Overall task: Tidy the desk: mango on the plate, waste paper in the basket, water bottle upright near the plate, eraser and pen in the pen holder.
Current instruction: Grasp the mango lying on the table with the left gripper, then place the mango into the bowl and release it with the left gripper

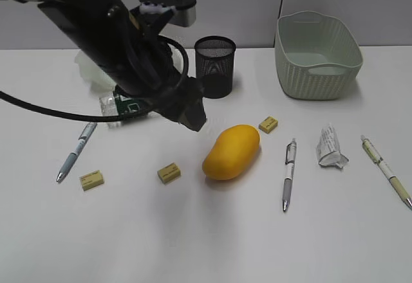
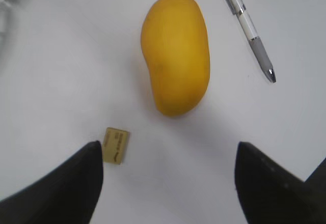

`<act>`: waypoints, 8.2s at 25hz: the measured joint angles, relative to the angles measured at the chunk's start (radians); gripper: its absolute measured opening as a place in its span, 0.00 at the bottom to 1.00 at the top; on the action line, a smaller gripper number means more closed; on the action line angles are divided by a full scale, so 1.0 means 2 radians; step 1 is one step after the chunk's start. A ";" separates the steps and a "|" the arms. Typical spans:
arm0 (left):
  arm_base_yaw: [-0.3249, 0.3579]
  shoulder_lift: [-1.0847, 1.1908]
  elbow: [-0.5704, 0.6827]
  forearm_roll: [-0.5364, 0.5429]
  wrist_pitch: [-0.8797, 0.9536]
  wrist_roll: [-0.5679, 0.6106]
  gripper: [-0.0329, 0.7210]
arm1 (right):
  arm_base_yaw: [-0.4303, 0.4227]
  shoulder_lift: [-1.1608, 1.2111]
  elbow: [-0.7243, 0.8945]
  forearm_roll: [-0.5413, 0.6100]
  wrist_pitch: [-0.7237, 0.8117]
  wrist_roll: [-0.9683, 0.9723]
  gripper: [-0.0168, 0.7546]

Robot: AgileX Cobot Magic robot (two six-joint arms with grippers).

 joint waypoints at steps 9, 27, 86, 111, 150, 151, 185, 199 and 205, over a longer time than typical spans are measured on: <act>-0.011 0.024 0.000 -0.010 -0.032 0.000 0.86 | 0.000 0.000 0.000 0.000 0.000 0.000 0.62; -0.048 0.067 0.000 -0.009 -0.097 -0.024 0.94 | 0.000 0.000 0.000 0.000 0.000 0.000 0.62; -0.048 0.161 -0.001 -0.012 -0.211 -0.026 0.93 | 0.000 0.000 0.000 0.000 0.000 0.000 0.62; -0.048 0.193 -0.002 -0.036 -0.233 -0.026 0.86 | 0.000 0.000 0.000 0.000 0.000 0.000 0.62; 0.128 -0.012 -0.002 0.003 -0.157 -0.026 0.79 | 0.000 0.000 0.000 0.000 0.000 0.000 0.62; 0.138 -0.012 -0.002 0.005 -0.158 -0.026 0.79 | 0.000 0.000 0.000 0.000 0.000 0.000 0.62; 0.221 0.288 -0.231 0.007 -0.242 -0.026 0.79 | 0.000 0.000 0.000 0.000 0.000 0.000 0.62; 0.221 0.328 -0.258 0.002 -0.253 -0.026 0.84 | 0.000 0.000 0.000 0.000 0.000 0.000 0.62; 0.221 0.328 -0.258 0.001 -0.256 -0.026 0.87 | 0.000 0.000 0.000 0.000 0.000 0.000 0.62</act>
